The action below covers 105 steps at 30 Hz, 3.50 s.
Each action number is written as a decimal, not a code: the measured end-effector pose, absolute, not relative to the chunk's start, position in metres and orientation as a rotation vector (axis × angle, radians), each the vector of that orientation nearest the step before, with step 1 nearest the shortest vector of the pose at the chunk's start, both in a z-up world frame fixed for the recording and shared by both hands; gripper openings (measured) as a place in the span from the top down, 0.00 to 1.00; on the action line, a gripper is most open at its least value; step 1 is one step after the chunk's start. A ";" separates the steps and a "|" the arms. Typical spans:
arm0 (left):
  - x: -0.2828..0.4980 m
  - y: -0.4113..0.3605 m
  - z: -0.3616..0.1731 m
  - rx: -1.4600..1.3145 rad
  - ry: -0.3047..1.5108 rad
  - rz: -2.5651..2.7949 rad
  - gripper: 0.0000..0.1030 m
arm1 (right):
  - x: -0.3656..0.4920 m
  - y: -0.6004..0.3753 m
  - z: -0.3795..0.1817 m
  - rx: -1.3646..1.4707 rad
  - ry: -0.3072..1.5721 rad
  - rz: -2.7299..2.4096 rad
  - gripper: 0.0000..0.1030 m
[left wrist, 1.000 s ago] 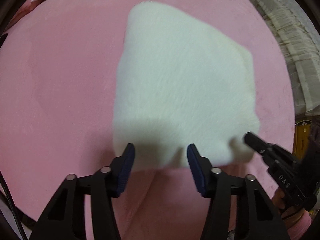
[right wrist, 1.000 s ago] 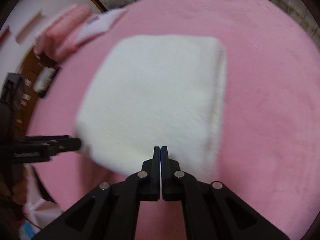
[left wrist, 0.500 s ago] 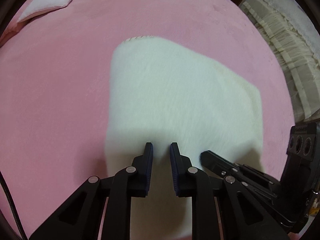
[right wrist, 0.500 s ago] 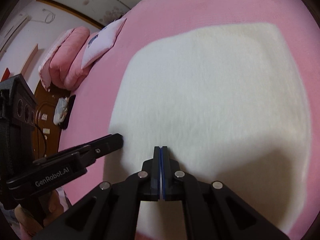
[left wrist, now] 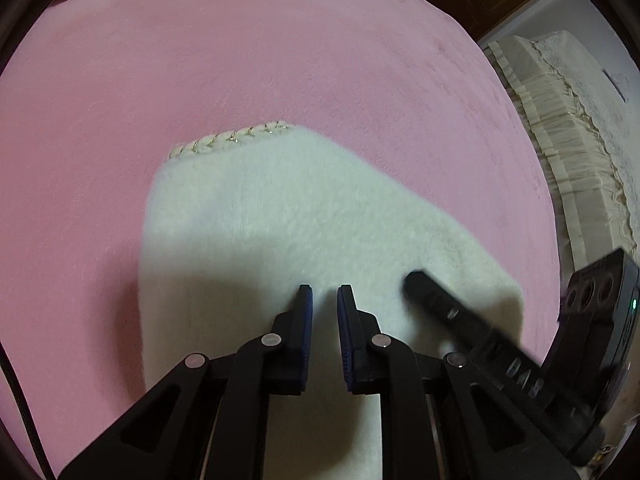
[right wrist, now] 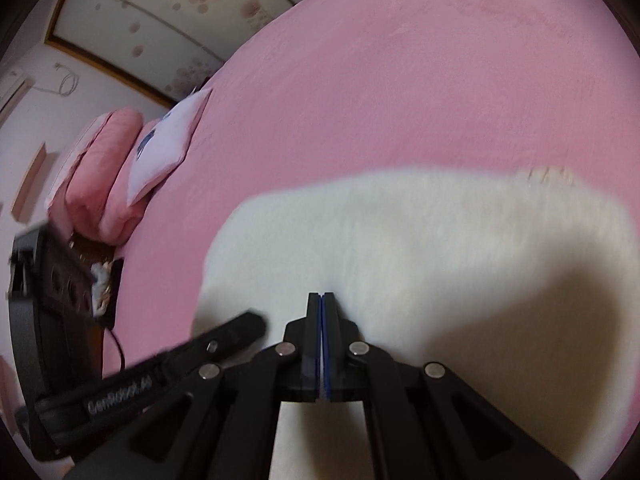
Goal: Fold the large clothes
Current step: 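Press the folded cardigan bundle flat with both grippers, then open both grippers and pull back from the folded bundle, then grasp the folded bundle with the right gripper and lift it off the bed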
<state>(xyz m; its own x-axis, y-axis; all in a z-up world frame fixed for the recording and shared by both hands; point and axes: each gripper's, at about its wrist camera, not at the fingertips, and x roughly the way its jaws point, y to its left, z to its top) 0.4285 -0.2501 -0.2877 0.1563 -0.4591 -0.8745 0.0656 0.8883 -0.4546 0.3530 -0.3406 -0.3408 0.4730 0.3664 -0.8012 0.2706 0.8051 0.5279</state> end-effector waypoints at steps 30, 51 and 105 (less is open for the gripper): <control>0.300 -0.205 -0.182 -0.239 1.444 -0.156 0.45 | 0.176 -0.351 -0.272 0.720 1.408 -0.140 0.91; 0.236 -0.187 -0.099 0.026 1.449 -0.129 0.16 | 0.158 -0.305 -0.182 0.461 1.400 -0.099 0.31; 0.328 -0.162 -0.279 -0.361 1.454 -0.424 0.01 | 0.218 -0.409 -0.369 0.878 1.350 0.299 0.35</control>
